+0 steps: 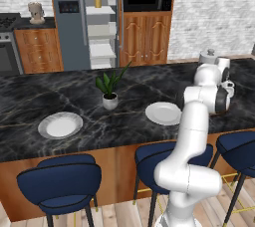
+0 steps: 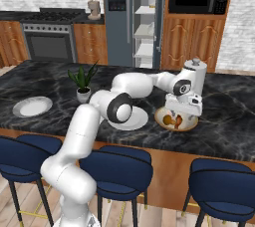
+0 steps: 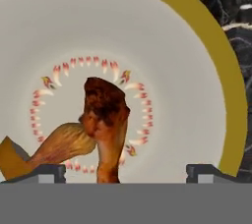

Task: Pick the chicken drumstick and mushroom from their plates and place them in the bowl. Then put the bowl in the fridge.

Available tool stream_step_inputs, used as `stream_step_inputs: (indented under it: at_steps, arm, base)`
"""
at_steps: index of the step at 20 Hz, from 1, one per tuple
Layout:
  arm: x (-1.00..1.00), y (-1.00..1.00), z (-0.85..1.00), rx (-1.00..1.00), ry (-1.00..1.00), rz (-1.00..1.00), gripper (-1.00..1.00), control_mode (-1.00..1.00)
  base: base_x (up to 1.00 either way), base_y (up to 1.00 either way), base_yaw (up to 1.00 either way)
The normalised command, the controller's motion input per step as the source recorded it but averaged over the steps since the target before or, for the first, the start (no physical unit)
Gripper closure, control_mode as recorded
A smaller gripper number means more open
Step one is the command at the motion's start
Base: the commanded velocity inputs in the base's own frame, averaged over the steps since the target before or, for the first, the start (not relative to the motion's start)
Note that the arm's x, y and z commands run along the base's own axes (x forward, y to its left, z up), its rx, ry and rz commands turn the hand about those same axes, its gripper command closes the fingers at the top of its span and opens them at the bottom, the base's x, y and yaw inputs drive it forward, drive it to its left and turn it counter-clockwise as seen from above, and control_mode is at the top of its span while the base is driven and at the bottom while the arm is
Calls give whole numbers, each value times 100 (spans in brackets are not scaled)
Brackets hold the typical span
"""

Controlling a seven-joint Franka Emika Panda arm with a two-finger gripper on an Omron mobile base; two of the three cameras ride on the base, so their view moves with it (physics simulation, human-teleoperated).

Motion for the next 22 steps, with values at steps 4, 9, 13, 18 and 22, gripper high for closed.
stream_step_inputs:
  at_steps: [4, 9, 13, 18, 22]
  arm:
    - [-41, -3, 39, 5, 0, -3, -100, -100]
    - [-53, -9, 13, 4, 0, -18, -100, -100]
    - [-54, 0, -4, 2, -1, -29, -100, -100]
    - [-36, 19, -9, 2, -14, -29, -100, -100]
    - [-6, 34, -21, 0, -10, -31, -100, -100]
  base:
    - [0, 0, 0]
    - [0, 0, 0]
    - [0, 0, 0]
    - [0, 0, 0]
    - [0, 0, 0]
